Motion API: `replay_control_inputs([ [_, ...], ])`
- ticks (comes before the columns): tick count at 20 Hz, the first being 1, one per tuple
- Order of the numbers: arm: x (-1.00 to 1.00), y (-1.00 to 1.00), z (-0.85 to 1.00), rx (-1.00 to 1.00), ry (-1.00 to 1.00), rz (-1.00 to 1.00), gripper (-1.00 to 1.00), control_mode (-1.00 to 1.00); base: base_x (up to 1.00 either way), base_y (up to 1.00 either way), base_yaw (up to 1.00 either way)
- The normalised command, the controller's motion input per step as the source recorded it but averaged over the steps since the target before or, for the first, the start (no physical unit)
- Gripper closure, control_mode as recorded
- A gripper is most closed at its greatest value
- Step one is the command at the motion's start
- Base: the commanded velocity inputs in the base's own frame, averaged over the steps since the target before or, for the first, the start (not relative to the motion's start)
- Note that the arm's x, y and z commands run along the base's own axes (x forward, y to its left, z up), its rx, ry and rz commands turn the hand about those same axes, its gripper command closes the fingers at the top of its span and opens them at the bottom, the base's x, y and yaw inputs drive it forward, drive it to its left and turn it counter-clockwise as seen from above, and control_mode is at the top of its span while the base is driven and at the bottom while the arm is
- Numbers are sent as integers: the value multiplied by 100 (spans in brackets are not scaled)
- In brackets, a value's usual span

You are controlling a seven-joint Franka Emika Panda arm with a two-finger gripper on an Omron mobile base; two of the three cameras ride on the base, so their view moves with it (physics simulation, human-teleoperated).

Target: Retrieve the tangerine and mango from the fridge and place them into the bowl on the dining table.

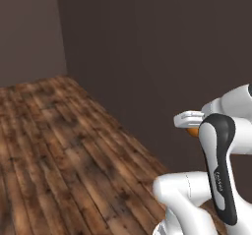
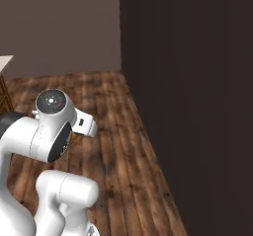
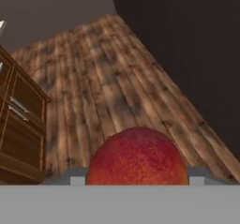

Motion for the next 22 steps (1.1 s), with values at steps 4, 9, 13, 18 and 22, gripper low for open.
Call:
replay_control_inputs([
  [4, 0, 0, 0, 0, 0, 0, 100, 100, 86, 16, 43],
  [9, 0, 0, 0, 0, 0, 0, 100, 100, 74, 13, 43],
  [13, 0, 0, 0, 0, 0, 0, 100, 100, 63, 1, 44],
  [18, 0, 0, 0, 0, 0, 0, 100, 100, 53, 0, 42],
  [22, 0, 0, 0, 0, 0, 0, 100, 100, 58, 0, 41],
])
